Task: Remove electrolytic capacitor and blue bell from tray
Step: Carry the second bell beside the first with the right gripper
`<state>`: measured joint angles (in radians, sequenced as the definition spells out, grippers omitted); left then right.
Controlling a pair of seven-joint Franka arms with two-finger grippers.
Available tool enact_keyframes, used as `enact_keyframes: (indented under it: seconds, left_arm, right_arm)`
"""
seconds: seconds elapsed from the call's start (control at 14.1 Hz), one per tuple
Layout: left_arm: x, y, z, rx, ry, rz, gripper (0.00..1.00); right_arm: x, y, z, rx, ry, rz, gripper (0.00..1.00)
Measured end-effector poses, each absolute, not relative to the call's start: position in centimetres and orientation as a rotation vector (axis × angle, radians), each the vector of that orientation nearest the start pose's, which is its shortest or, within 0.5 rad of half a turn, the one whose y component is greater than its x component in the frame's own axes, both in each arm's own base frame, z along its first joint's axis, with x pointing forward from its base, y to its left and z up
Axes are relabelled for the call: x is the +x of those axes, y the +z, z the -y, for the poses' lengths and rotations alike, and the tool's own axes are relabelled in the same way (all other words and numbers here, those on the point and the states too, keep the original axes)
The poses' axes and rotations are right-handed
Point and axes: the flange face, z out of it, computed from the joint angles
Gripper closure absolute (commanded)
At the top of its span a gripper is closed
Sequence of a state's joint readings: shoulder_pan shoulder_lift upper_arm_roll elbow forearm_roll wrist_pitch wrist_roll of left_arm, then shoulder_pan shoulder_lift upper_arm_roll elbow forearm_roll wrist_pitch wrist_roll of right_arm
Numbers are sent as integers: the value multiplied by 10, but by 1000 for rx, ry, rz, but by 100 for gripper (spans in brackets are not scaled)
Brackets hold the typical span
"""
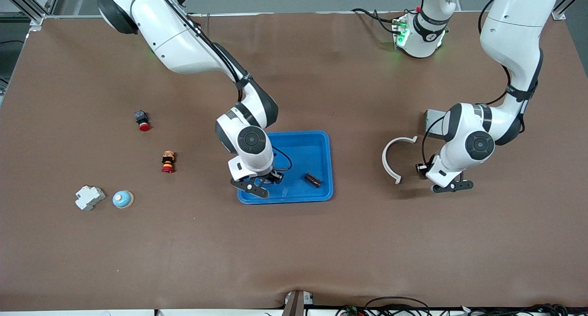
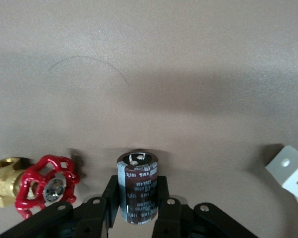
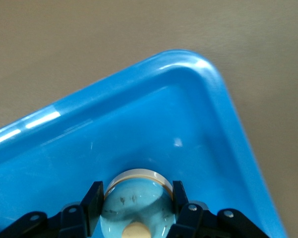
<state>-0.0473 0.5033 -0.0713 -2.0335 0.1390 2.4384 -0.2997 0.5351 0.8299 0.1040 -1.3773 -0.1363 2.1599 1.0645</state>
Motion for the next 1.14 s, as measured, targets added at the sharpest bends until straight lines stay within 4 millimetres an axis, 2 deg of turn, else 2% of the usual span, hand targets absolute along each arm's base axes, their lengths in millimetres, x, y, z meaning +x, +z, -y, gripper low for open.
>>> enact_keyframes:
  seconds: [0.14, 0.28, 0.43, 0.57, 0.64, 0.71, 0.78, 0.85, 0.99, 1.14]
  left_arm:
    - [584, 186, 68, -3034, 114, 57, 100]
    - [584, 185, 68, -3025, 114, 39, 100]
    - [583, 184, 68, -3024, 118, 37, 100]
    - [582, 181, 68, -3024, 125, 38, 100]
    - [582, 180, 68, -3024, 128, 39, 92]
    - [582, 180, 68, -3024, 128, 39, 78]
    - [582, 180, 68, -3024, 128, 40, 45]
    - [582, 180, 68, -3024, 128, 40, 4]
    - [581, 180, 68, -3021, 136, 40, 0]
    - [582, 186, 67, -3009, 169, 42, 0]
  right_arm:
    - [605, 243, -409, -3181, 29, -520, 100]
    - [616, 282, -384, -3208, 69, -397, 100]
    - [632, 320, -339, -3226, 119, -248, 100]
    - [649, 346, -275, -3225, 149, -79, 100]
    - [654, 353, -238, -3221, 164, 14, 100]
    - [658, 357, -201, -3214, 185, 106, 100]
    - [660, 359, -162, -3202, 206, 197, 100]
    - [661, 359, -126, -3187, 220, 275, 100]
    - [659, 351, -62, -3154, 195, 413, 100]
    - [655, 331, 1, -3122, 147, 541, 100]
